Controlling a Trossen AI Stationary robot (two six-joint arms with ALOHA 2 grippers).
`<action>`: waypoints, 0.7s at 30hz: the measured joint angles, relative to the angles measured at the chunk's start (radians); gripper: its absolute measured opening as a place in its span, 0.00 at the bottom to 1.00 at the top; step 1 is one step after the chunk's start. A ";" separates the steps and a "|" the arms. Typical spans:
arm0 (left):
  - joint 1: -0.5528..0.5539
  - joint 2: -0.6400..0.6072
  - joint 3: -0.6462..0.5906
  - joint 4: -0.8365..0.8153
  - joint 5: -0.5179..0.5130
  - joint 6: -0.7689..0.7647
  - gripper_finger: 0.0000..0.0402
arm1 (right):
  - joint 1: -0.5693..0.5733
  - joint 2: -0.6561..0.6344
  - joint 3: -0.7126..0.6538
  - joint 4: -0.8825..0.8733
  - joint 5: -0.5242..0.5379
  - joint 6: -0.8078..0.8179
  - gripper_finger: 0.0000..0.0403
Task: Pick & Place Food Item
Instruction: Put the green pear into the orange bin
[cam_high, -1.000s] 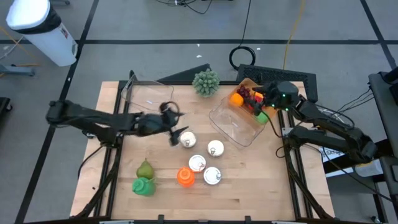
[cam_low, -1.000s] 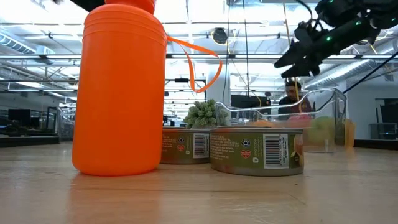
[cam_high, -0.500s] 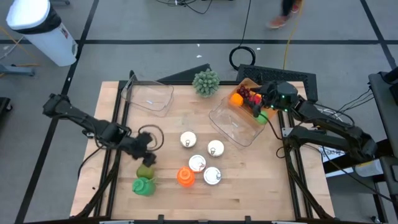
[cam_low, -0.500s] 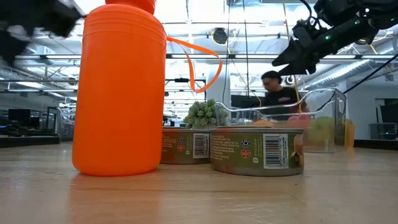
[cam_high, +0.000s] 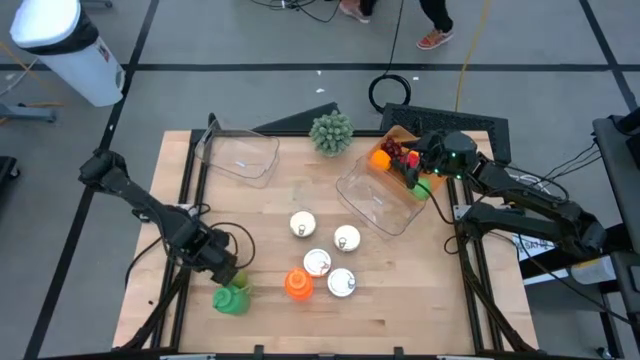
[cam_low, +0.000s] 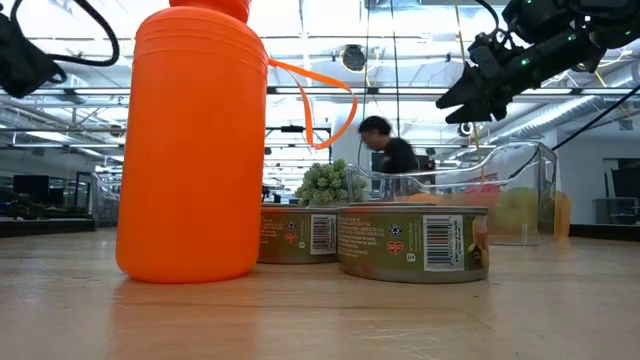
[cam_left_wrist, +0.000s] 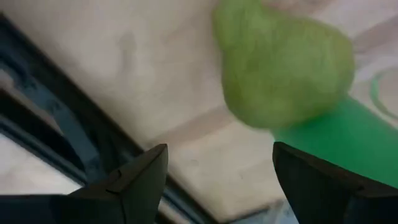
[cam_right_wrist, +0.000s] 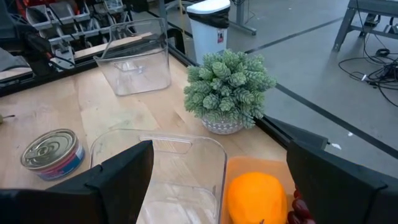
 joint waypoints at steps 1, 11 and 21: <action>-0.001 0.013 0.000 0.014 -0.017 0.016 0.74 | 0.000 0.000 0.000 0.002 0.000 0.000 0.87; 0.040 0.068 0.001 0.124 -0.349 0.168 0.74 | 0.000 0.000 0.000 0.004 0.000 0.000 0.87; 0.170 0.068 0.001 0.123 -0.452 0.323 0.74 | 0.000 0.000 0.000 0.003 0.000 0.007 0.87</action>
